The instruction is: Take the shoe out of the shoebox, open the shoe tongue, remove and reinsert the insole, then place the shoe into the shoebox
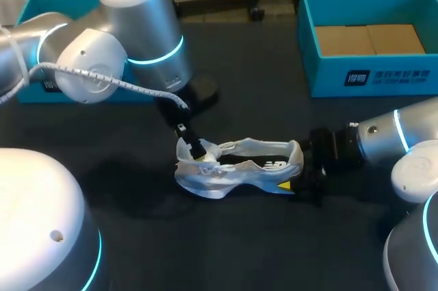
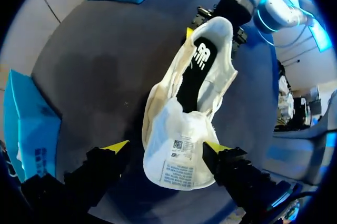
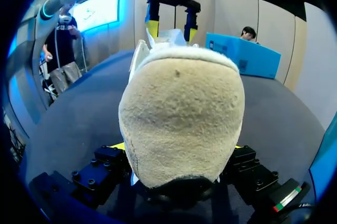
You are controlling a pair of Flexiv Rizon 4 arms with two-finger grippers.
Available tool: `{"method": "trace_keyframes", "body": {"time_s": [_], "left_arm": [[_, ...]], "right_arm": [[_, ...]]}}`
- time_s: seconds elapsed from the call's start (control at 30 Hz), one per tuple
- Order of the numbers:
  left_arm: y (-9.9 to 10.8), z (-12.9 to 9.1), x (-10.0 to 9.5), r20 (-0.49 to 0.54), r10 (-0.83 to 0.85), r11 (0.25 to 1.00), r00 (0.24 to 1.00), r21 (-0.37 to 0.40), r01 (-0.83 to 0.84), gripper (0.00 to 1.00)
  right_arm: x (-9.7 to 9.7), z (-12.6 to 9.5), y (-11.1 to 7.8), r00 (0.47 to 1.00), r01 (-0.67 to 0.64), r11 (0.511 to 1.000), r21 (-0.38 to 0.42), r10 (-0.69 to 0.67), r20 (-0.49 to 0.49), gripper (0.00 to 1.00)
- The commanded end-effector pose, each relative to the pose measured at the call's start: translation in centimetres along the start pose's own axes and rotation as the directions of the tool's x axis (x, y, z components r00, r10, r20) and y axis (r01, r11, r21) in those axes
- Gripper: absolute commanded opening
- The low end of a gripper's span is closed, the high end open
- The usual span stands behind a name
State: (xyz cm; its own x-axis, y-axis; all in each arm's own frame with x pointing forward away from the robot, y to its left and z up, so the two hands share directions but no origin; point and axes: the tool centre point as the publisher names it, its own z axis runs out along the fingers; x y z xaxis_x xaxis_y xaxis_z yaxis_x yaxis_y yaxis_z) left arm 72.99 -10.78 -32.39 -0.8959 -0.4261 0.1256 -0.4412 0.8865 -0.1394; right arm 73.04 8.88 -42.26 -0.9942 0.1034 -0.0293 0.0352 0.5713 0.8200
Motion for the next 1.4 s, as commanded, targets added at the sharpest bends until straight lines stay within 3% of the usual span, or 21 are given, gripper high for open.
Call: {"method": "trace_keyframes", "body": {"time_s": [0.03,0.2,0.3,0.37,0.4,0.47,0.53,0.57,0.63,0.7,1.0,1.4], "left_arm": [[-0.2,-1.2,0.2,0.013,0.050,0.999,0.999,0.011,-0.050,0.89],[-1.7,-2.2,-0.1,0.042,0.105,0.994,0.994,0.014,-0.105,0.92],[-2.6,-2.7,-0.4,0.062,0.155,0.988,0.986,0.010,-0.156,0.99],[-3.1,-3.0,-0.5,0.067,0.192,0.981,0.979,0.008,-0.193,0.95],[-3.4,-3.3,-0.5,0.066,0.213,0.977,0.975,0.006,-0.214,0.86],[-4.0,-3.5,-0.4,0.074,0.235,0.972,0.969,0.003,-0.236,0.49],[-4.6,-3.7,-0.1,0.078,0.263,0.965,0.962,-0.001,-0.264,0.40],[-5.0,-3.8,0.0,0.079,0.272,0.962,0.959,-0.001,-0.272,0.27],[-5.8,-4.0,0.3,0.080,0.291,0.957,0.953,0.000,-0.292,0.11],[-6.6,-4.2,0.7,0.077,0.309,0.951,0.948,0.002,-0.310,0.00],[-8.5,-4.1,3.1,0.020,0.408,0.912,0.913,0.030,-0.408,0.00],[-10.3,-2.0,6.5,-0.044,0.497,0.868,0.867,0.009,-0.497,0.00]], "right_arm": [[0.0,0.0,0.1,1.000,0.000,1.000,0.004,0.000,0.001,0.00],[0.0,0.0,0.1,1.000,0.000,1.000,0.004,0.000,0.001,0.00],[0.0,0.0,0.1,1.000,0.000,1.000,0.004,0.000,0.001,0.00],[0.0,0.0,0.1,1.000,0.000,1.000,0.004,0.000,0.001,0.00],[0.0,0.0,0.1,1.000,0.000,1.000,0.004,0.000,0.001,0.00],[0.0,0.0,0.1,1.000,0.000,1.000,0.004,0.000,0.001,0.00],[0.0,0.0,0.1,1.000,0.000,1.000,0.004,0.000,0.001,0.00],[0.0,0.0,0.1,1.000,0.000,1.000,0.004,0.000,0.001,0.00],[0.0,0.0,0.1,1.000,0.000,1.000,0.004,0.000,0.001,0.00],[0.0,0.0,0.1,1.000,0.000,1.000,0.004,0.000,0.001,0.00],[0.0,0.0,0.1,1.000,0.000,1.000,0.004,0.000,0.001,0.00],[0.0,0.0,0.1,1.000,0.000,1.000,0.004,0.000,0.001,0.00]]}}
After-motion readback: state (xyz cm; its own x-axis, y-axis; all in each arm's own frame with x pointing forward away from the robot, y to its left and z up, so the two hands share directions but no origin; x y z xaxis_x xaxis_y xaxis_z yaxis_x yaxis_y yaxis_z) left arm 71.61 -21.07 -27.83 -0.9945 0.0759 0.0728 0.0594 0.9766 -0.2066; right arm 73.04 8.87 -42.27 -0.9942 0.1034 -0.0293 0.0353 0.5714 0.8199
